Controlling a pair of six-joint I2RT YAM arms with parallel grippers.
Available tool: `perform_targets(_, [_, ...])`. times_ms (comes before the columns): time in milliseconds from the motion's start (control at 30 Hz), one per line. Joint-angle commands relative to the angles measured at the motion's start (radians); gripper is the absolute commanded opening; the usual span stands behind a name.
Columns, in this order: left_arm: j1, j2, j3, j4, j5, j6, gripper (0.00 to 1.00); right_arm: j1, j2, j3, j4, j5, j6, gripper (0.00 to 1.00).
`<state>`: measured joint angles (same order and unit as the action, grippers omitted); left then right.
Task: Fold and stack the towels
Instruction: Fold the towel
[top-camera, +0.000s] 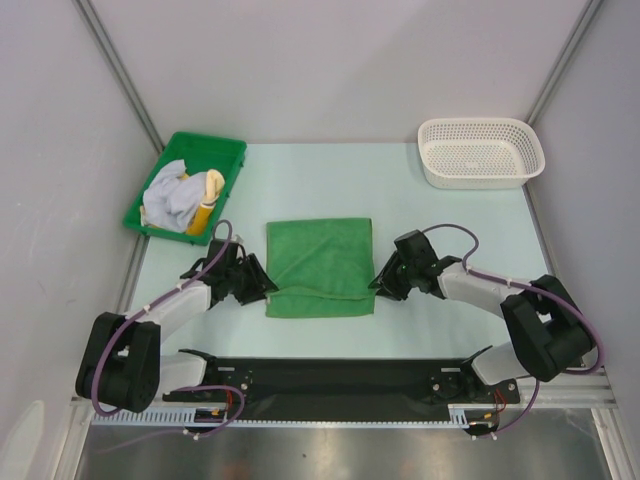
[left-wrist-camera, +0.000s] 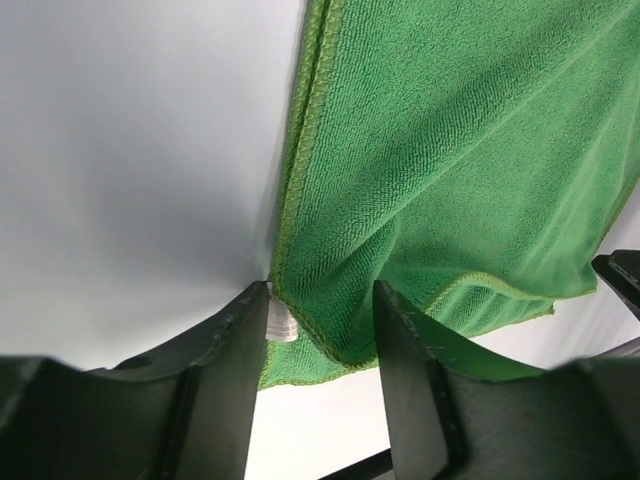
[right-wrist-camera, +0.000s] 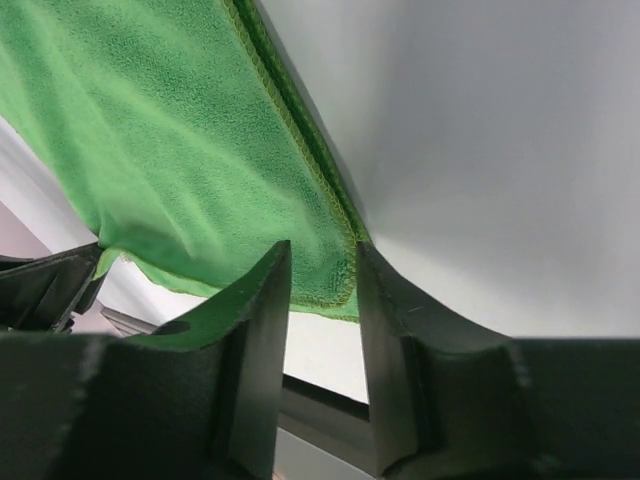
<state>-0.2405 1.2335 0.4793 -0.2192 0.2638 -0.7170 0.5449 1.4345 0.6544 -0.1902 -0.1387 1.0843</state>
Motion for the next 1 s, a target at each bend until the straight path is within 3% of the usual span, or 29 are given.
perform_targets(0, [-0.010,-0.008,0.008,-0.006,-0.024,0.004,0.50,0.006,-0.002,-0.001,0.017,0.016,0.023,0.36])
perform_targets(167, [-0.010,-0.038,0.025,-0.057,-0.074,0.028,0.41,0.006,-0.017,-0.019,0.006,0.031,0.003,0.27])
perform_targets(567, [-0.011,-0.092,0.025,-0.100,-0.090,0.045,0.41,0.062,-0.066,-0.045,-0.028,0.083,0.008,0.42])
perform_targets(800, [-0.014,-0.085,0.012,-0.078,-0.077,0.037,0.38,0.085,-0.051,-0.052,0.020,0.097,0.037,0.37])
perform_targets(967, [-0.016,-0.086,0.008,-0.074,-0.077,0.036,0.23,0.096,-0.060,-0.044,0.011,0.122,0.039,0.25])
